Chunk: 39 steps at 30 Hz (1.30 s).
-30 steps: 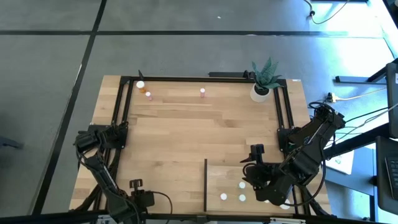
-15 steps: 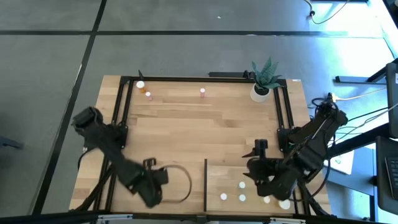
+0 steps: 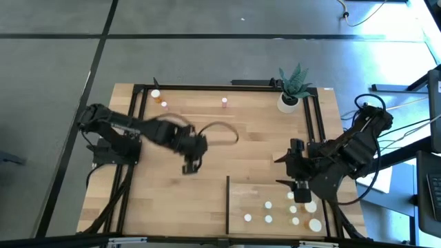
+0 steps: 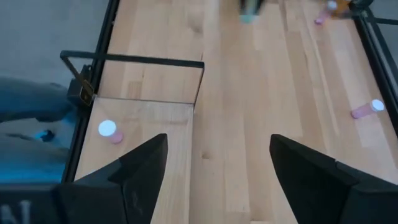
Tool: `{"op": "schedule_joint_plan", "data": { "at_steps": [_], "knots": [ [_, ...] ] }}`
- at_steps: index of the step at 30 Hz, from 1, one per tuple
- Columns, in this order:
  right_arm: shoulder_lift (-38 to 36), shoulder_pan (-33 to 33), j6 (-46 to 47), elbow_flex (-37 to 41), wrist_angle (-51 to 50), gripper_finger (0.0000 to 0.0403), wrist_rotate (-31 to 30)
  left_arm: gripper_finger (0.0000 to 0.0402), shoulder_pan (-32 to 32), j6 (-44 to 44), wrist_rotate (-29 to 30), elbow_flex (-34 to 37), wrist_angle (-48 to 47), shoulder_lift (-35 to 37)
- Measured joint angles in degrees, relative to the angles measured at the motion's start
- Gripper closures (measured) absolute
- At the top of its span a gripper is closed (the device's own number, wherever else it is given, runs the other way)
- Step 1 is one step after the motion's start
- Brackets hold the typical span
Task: Pick and place medicine bottles onto shelf by color
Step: Put the green pill bottle on the shelf aligned with the other green pill bottle
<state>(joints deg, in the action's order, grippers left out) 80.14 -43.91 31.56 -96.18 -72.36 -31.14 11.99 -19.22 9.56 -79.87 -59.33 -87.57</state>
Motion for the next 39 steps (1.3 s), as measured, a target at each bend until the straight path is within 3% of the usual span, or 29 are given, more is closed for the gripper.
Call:
{"op": "schedule_joint_plan", "data": {
  "at_steps": [7, 15, 23, 31, 39],
  "knots": [
    [-0.13, 2.16, -2.63, 0.00, -0.46, 0.0118, 0.85, 0.0310, -12.22, 16.21, -2.91, -7.42, 0.83, -4.81],
    [-0.13, 3.45, -4.89, 0.00, -0.90, 0.0118, 0.83, 0.0310, -19.13, 28.88, -3.32, -20.26, -0.03, -16.14],
    [-0.13, 3.68, -4.76, 0.00, -0.87, 0.0118, 0.81, 0.0310, -20.24, 36.43, -5.53, -30.04, -0.99, -28.95],
    [-0.11, 3.68, -4.93, 0.00, -0.85, 0.0118, 0.66, 0.0310, -19.88, 39.36, -6.28, -30.76, -0.64, -36.40],
    [-0.11, 3.68, -5.06, 0.00, -0.92, 0.0118, -4.28, 0.0310, -18.87, 40.89, -6.08, -30.79, 1.66, -38.09]
  ]
}}
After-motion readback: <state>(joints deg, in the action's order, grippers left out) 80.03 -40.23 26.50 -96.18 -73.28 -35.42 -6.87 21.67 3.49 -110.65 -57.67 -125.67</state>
